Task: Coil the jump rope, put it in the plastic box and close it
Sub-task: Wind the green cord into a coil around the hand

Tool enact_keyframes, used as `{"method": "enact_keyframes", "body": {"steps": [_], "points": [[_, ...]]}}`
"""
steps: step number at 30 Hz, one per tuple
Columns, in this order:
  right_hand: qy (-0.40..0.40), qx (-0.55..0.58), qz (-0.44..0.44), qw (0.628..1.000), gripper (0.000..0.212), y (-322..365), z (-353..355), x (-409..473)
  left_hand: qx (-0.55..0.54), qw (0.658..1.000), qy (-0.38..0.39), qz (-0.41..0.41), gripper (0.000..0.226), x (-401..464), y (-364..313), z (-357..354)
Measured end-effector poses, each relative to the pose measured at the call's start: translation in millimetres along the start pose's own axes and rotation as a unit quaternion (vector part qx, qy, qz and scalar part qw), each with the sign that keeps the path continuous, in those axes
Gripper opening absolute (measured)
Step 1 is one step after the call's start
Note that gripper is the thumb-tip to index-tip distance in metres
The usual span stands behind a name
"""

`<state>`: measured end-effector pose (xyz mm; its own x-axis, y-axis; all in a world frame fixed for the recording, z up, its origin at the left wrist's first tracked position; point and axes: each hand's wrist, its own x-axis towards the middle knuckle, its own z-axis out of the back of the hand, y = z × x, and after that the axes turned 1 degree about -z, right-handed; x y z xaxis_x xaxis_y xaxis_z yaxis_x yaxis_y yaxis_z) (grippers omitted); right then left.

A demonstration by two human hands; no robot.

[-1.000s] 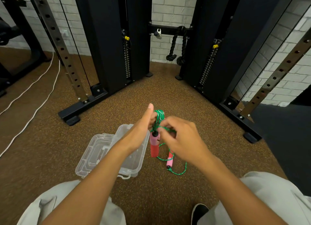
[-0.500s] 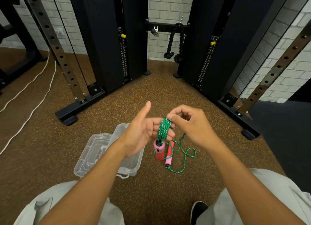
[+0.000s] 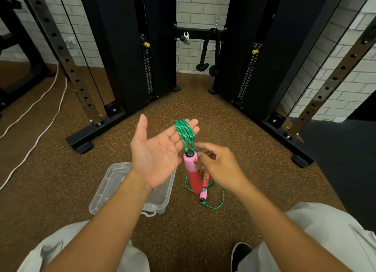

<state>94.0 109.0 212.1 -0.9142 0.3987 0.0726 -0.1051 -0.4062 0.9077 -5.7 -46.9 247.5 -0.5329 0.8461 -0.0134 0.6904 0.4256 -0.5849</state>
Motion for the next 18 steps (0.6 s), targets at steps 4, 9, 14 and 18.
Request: {"method": "enact_keyframes", "body": {"steps": [4,9,14,18], "points": [[-0.002,-0.059,0.006,0.998,0.025,6.4,-2.9,-5.0,0.036,0.998,-0.047,-0.037,0.101,0.2,-3.1,2.2],[0.004,-0.074,0.0,0.997,0.017,9.6,-1.3,-6.9,0.078,0.994,-0.068,-0.026,0.1,-2.3,-3.3,-3.3],[-0.018,-0.111,0.019,0.993,0.012,13.4,0.1,-8.1,0.124,0.99,-0.069,-0.017,0.098,-2.5,-3.5,-6.5],[-0.056,-0.122,0.037,0.99,0.014,18.1,4.9,-10.0,0.15,0.986,-0.07,-0.011,0.096,-2.6,-3.6,-7.2]]}}
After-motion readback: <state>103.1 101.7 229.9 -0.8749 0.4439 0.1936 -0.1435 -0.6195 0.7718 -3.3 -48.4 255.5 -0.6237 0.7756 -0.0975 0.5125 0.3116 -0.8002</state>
